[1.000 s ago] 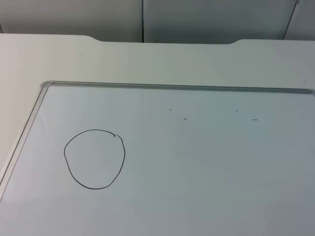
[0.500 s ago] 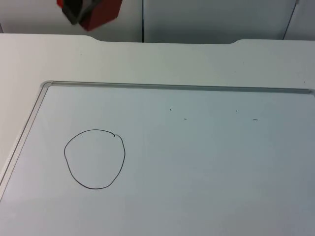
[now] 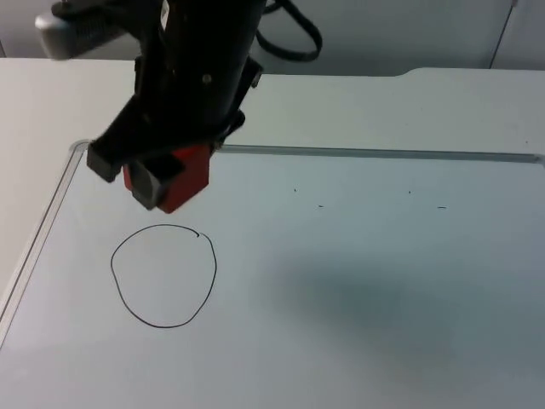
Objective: Pick up one cube with the left hand and another cube with the right hand. First place the cube in the right hand at the target position, then stack the cube in the left hand on top.
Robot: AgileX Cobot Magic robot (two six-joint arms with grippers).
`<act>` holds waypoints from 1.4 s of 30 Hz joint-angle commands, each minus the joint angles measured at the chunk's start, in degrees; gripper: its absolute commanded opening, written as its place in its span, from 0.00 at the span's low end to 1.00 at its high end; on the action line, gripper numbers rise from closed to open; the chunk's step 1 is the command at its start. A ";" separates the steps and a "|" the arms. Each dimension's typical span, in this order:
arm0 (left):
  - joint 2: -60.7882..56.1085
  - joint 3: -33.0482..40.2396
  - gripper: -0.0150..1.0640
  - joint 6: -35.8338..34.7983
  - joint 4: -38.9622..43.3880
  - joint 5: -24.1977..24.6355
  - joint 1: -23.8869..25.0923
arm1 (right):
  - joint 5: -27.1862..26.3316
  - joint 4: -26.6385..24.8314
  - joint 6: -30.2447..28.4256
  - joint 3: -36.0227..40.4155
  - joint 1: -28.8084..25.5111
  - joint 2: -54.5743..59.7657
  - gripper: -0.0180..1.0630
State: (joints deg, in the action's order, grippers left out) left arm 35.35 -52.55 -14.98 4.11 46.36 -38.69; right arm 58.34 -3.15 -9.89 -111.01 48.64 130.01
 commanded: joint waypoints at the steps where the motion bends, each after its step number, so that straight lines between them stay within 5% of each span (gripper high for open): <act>1: -0.04 0.18 0.01 -0.44 0.08 -0.66 -0.34 | 0.18 0.26 0.06 -0.56 0.53 0.72 0.01; 42: -0.04 0.18 0.01 -0.44 0.52 -0.55 -0.34 | -4.41 1.50 0.52 -0.45 2.75 10.82 0.01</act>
State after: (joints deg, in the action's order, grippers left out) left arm 35.35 -52.55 -15.09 4.62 46.36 -38.69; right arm 53.91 -1.00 -9.47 -111.01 51.02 140.66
